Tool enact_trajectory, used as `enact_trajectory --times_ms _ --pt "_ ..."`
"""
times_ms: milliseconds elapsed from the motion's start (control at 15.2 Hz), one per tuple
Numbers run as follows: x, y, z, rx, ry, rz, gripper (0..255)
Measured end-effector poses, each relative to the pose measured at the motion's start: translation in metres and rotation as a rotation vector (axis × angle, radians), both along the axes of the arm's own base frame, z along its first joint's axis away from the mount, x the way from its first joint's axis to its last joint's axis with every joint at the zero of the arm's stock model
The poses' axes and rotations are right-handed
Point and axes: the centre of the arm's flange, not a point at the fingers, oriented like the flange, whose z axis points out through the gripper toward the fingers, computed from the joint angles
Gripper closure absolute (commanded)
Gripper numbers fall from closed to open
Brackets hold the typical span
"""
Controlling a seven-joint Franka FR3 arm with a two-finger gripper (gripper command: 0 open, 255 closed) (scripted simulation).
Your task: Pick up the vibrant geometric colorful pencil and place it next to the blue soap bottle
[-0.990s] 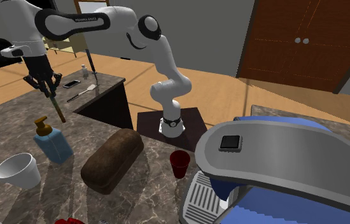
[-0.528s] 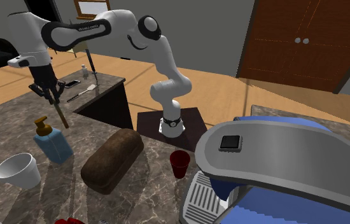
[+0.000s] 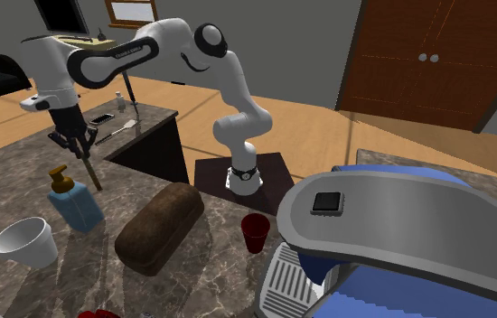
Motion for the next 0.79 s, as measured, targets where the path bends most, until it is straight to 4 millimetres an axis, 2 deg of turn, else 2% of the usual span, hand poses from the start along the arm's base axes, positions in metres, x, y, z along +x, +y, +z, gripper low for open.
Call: enact_trajectory --times_ms 792 --pt "-0.001 0.000 -0.063 0.000 0.000 0.000 255"
